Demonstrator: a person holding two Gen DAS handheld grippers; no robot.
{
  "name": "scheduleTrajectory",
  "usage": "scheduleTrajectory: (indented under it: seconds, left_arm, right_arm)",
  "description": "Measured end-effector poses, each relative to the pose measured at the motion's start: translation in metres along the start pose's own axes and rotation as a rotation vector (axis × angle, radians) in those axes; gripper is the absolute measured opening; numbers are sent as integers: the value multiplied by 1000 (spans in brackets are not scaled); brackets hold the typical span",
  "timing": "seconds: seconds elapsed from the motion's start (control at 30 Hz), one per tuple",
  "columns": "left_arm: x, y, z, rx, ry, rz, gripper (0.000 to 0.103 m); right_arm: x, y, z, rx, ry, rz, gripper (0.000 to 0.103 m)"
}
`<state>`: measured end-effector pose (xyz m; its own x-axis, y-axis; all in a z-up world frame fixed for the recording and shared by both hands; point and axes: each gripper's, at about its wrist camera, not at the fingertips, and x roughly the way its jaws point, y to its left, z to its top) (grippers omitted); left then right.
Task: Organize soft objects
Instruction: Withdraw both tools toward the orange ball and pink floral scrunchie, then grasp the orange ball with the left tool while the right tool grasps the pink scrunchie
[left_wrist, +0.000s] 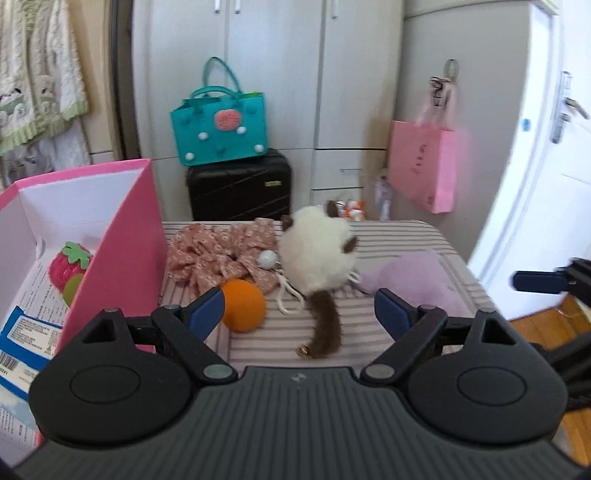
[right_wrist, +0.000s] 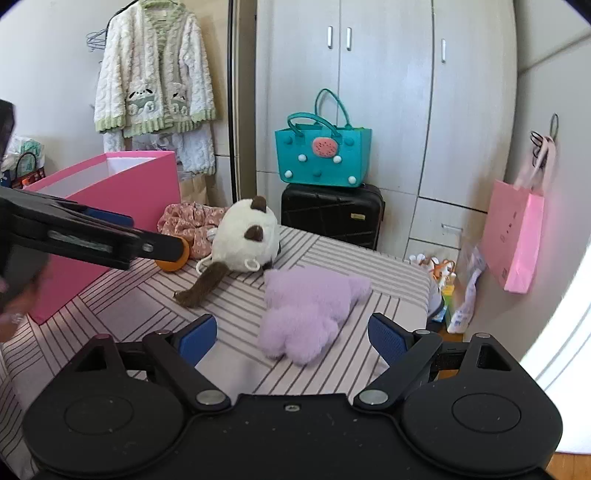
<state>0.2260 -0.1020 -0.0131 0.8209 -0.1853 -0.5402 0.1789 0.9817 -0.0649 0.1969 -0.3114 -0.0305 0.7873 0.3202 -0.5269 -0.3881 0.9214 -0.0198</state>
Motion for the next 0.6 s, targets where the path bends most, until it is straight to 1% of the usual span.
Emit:
scheduleTrajectory:
  seconds: [0.1,0.2,0.23,0.27,0.4,0.47,0.6]
  left_arm:
    - [17,0,0,-2,0,70,82]
    - [30,4,-1,-27,13,100,72]
    - [34,6,-1,-32,20,104,62]
    - [37,8,-2,-40,28,107,54]
    - [46,12,0,-49,33,143,52]
    - [48,13,-1,-43,40,156,52]
    - [57,20,-2,-81,77,155,52]
  right_arm:
    - [6,-5,15,8,6,33,92]
    - [16,-8,35,25,14,88,92]
    - [20,-8,42,29,18,110,92]
    - [26,-8,50,32,22,136,92]
    - [50,3,82,26,36,232,91]
    - [67,11,99,16,49,298,91]
    - [105,31,122,-15,115,402,91]
